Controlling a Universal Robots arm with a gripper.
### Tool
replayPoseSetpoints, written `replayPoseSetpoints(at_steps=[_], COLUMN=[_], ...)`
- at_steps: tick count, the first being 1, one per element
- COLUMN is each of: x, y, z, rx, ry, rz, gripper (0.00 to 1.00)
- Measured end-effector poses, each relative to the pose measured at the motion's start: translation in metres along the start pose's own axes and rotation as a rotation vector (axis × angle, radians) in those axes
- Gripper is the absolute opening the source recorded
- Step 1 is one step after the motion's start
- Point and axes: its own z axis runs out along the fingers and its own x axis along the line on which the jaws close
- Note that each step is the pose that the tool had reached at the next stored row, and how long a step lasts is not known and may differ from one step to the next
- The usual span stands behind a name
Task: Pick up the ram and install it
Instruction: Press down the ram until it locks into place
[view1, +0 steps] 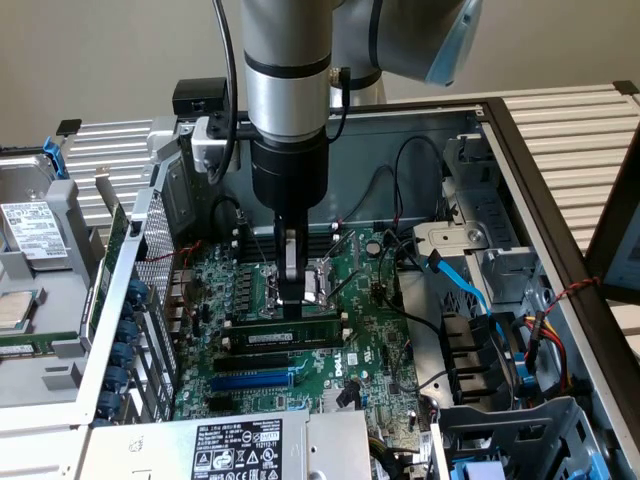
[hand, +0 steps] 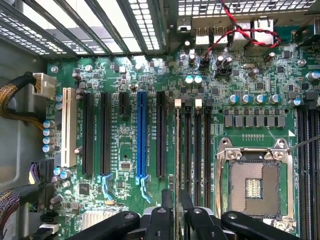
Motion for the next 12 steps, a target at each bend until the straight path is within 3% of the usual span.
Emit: replayPoseSetpoints(at_steps=[1, 2, 12], x=[-0.0004, -0.0008, -0.0078], y=[0.0001, 0.0002, 0.0092], z=[-0.0001, -0.0001, 0.0091], rx=[-0.0001, -0.0001, 0.0015], ry=[0.0001, 0.0001, 0.0003], rz=[0.0, 0.0, 0.0], gripper=[0.18, 0.11, 0.1])
